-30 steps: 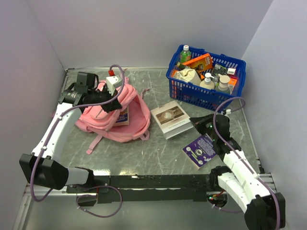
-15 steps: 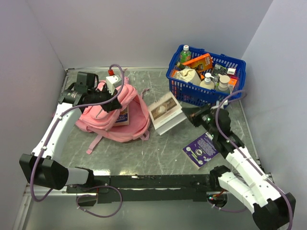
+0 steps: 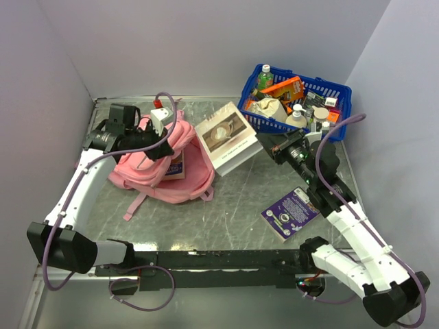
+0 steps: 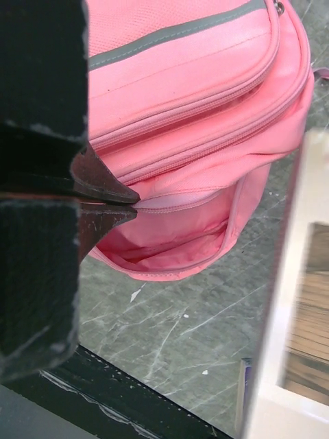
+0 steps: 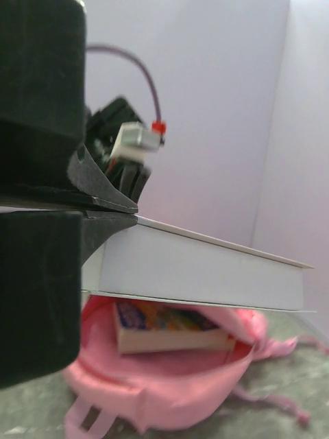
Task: Pack the student bag
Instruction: Place the book in the student bag.
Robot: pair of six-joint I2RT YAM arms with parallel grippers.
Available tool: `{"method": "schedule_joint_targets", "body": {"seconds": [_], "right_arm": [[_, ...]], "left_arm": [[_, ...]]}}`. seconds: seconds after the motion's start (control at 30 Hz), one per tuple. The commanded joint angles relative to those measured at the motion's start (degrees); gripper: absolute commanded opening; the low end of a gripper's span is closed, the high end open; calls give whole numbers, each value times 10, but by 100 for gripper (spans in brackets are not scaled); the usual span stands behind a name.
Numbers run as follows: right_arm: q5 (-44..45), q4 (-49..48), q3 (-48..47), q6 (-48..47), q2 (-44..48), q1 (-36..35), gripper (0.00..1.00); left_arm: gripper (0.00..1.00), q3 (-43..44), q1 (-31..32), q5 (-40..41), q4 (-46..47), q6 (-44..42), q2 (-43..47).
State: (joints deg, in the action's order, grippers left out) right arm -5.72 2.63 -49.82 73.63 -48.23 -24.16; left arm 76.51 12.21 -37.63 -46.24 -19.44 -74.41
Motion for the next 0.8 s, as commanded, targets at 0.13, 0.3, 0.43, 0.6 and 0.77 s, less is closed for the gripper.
{"method": "schedule_joint_targets", "body": {"seconds": [0.13, 0.3, 0.43, 0.6, 0.77], "right_arm": [[5, -10, 40, 14, 39, -7, 0], [3, -24, 56, 25, 22, -28, 0], [0, -60, 55, 30, -1, -44, 0], [1, -117, 55, 46, -48, -68, 0], [3, -163, 31, 57, -123, -97, 0]], "left_arm": [[1, 37, 0, 67, 94, 71, 38], [1, 15, 0, 75, 146, 114, 68], [1, 3, 0, 29, 157, 114, 83], [1, 5, 1, -32, 110, 81, 67], [1, -7, 1, -36, 116, 78, 76]]}}
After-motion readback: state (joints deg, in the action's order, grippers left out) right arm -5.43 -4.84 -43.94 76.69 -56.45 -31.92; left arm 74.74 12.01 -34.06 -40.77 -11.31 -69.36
